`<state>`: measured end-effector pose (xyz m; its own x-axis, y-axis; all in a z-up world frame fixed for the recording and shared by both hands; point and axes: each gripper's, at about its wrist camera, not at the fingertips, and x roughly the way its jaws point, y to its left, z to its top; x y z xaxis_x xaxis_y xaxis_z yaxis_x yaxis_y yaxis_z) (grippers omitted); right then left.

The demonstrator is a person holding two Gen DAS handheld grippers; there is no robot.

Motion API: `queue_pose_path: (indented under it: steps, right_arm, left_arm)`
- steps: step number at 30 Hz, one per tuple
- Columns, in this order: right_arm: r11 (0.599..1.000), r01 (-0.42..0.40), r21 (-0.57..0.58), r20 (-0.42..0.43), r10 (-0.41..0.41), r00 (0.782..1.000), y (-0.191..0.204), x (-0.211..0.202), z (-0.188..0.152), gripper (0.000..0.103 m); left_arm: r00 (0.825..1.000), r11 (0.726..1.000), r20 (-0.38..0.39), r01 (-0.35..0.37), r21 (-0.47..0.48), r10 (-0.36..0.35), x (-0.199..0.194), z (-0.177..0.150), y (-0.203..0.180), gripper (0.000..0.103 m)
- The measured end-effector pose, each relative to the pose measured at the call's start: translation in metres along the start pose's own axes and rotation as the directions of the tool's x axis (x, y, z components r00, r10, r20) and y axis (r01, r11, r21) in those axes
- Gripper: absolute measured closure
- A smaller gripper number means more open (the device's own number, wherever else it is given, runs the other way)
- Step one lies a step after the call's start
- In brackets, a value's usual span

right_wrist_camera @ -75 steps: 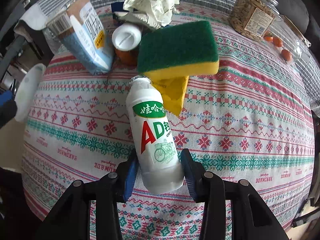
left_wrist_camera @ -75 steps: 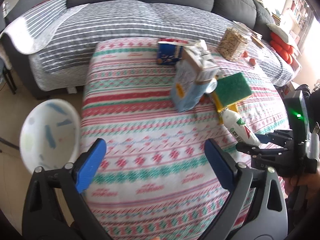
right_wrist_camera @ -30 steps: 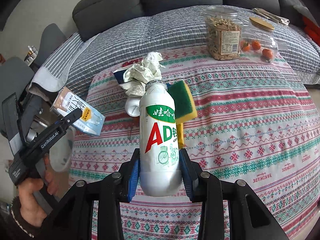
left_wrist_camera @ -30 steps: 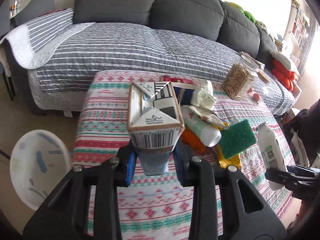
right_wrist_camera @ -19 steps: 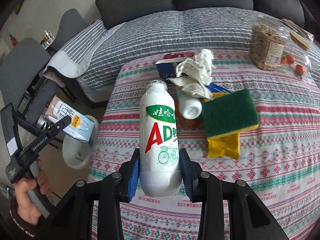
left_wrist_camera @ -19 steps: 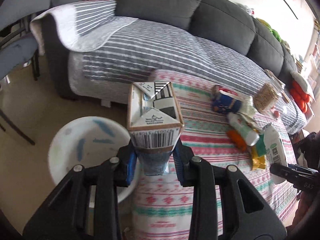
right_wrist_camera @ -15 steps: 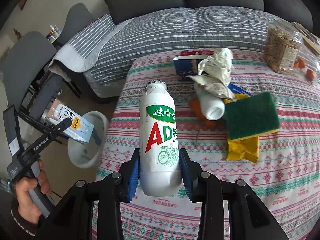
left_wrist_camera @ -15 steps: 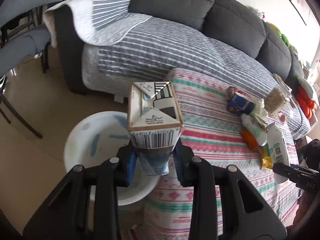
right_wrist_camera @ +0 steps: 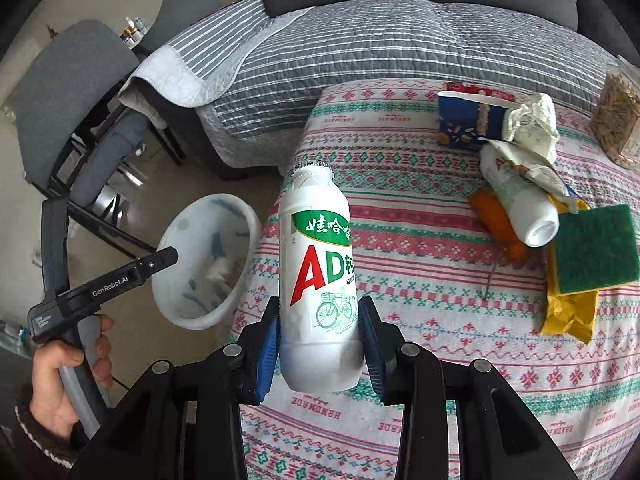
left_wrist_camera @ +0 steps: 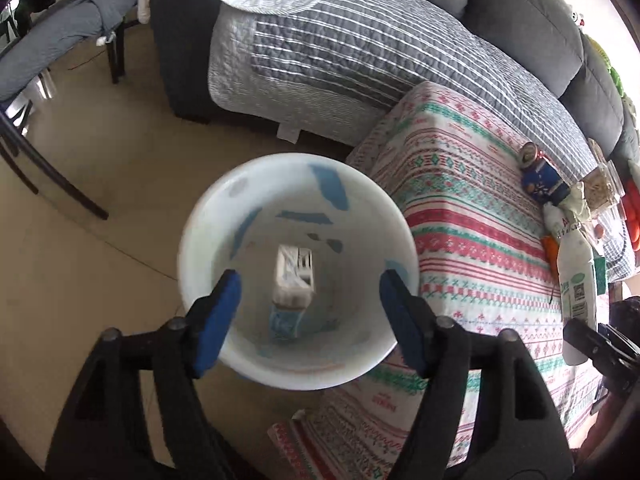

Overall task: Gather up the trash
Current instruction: 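Drop the milk carton into the white bin with the left gripper while the right gripper drops the bottle in, then move the right gripper back over the table toward the sponge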

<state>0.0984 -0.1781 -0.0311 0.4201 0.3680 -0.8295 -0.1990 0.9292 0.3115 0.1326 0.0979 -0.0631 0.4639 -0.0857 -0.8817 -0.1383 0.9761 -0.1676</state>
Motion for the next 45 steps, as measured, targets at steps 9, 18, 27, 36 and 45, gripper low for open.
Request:
queue_pose_path:
  steps: [9, 18, 27, 36, 45]
  right_arm:
    - [0.996, -0.02, -0.086, -0.027, 0.018, 0.999, 0.043, 0.021, 0.004, 0.065]
    - [0.988, -0.055, -0.146, -0.088, 0.042, 0.995, 0.1, 0.074, 0.017, 0.065]
    - [0.983, -0.025, -0.185, -0.122, 0.003, 0.993, 0.123, 0.111, 0.022, 0.065]
    - [0.981, -0.026, -0.191, -0.105, 0.006, 0.994, 0.128, 0.111, 0.025, 0.044]
    - [0.985, 0.036, -0.167, -0.05, -0.045, 0.998, 0.097, 0.07, 0.018, 0.031]
  left_arm:
    - [0.983, 0.982, 0.09, -0.166, 0.095, 0.157, -0.026, -0.003, 0.025, 0.013]
    - [0.979, 0.979, 0.056, -0.199, 0.05, 0.196, -0.028, -0.013, 0.059, 0.008]
    - [0.983, 0.985, 0.059, -0.173, 0.0, 0.172, -0.038, -0.016, 0.071, 0.008]
    - [0.985, 0.986, 0.062, -0.164, -0.003, 0.164, -0.041, -0.015, 0.068, 0.008]
    - [0.988, 0.989, 0.066, -0.144, 0.025, 0.142, -0.043, -0.015, 0.052, 0.008]
